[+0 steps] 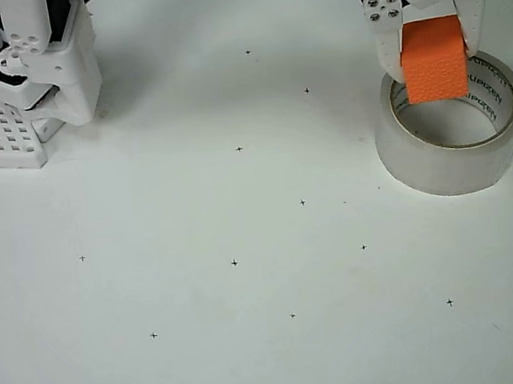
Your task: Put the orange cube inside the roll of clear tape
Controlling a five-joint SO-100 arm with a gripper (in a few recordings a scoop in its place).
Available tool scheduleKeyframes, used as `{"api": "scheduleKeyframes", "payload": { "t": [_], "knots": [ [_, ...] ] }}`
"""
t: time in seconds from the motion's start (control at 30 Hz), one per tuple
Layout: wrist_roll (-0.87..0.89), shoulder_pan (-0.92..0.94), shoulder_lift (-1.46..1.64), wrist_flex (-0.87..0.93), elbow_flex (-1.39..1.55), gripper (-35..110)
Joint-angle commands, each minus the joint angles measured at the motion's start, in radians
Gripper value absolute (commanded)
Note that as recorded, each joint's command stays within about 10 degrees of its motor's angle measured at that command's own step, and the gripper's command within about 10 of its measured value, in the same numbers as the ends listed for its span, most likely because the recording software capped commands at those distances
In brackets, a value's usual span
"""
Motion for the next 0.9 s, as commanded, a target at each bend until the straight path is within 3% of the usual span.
{"api": "scheduleKeyframes", "payload": {
  "t": [0.0,0.1,0.2,0.3,0.87],
  "knots": [
    [-0.031,-0.008,0.029,0.005,-0.084,36],
    [-0.044,-0.002,0.020,0.005,-0.095,36],
    [-0.071,0.006,0.005,0.005,-0.115,47],
    [-0.094,0.009,-0.009,0.005,-0.144,50],
    [-0.109,0.017,-0.012,0.040,-0.178,50]
  ]
}}
